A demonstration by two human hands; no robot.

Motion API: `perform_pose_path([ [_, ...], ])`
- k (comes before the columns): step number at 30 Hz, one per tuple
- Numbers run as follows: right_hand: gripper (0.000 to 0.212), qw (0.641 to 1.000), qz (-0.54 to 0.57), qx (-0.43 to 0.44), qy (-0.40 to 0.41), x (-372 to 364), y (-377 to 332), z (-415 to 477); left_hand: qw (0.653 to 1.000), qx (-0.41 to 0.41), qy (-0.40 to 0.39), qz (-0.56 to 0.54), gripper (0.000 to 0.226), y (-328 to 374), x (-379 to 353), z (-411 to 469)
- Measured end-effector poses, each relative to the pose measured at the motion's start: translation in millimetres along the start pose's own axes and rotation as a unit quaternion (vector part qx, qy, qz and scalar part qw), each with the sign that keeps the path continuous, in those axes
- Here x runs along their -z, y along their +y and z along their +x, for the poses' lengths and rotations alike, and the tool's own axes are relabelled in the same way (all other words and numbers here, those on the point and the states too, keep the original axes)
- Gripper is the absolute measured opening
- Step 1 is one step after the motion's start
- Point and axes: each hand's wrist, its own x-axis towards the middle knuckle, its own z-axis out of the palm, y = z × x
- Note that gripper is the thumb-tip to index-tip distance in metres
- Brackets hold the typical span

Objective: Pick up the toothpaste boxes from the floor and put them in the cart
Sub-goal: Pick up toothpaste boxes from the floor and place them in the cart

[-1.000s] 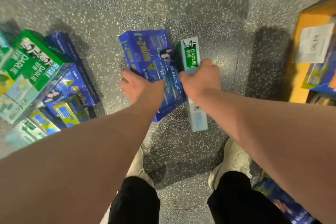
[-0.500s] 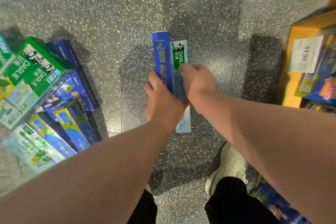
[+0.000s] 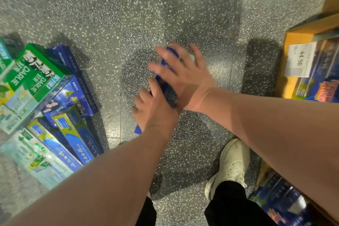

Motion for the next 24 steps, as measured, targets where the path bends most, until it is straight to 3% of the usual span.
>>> perform_pose_path([
  [3, 0.102, 0.99, -0.097, 0.077, -0.068, -2, -2, 6, 0.999, 0.014, 0.015, 0.025, 0.123, -1, -4, 2],
  [5, 0.095, 0.985, -0.141, 0.084, -0.054, 1, -4, 11, 0.999, 0.014, 0.029, 0.033, 0.126, -2, -7, 5],
  [12, 0.058, 0.961, -0.25, 0.111, -0.028, -10, -5, 27, 0.999, -0.045, 0.006, 0.018, 0.106, -15, -1, 12],
  [16, 0.07, 0.96, -0.238, 0.138, -0.053, -4, -7, 20, 0.994, -0.089, -0.018, 0.062, 0.105, -27, 12, 8],
  [24, 0.061, 0.986, -0.104, 0.103, -0.084, 87, -39, -68, 0.951, -0.249, -0.083, 0.162, 0.097, -36, 110, -72],
])
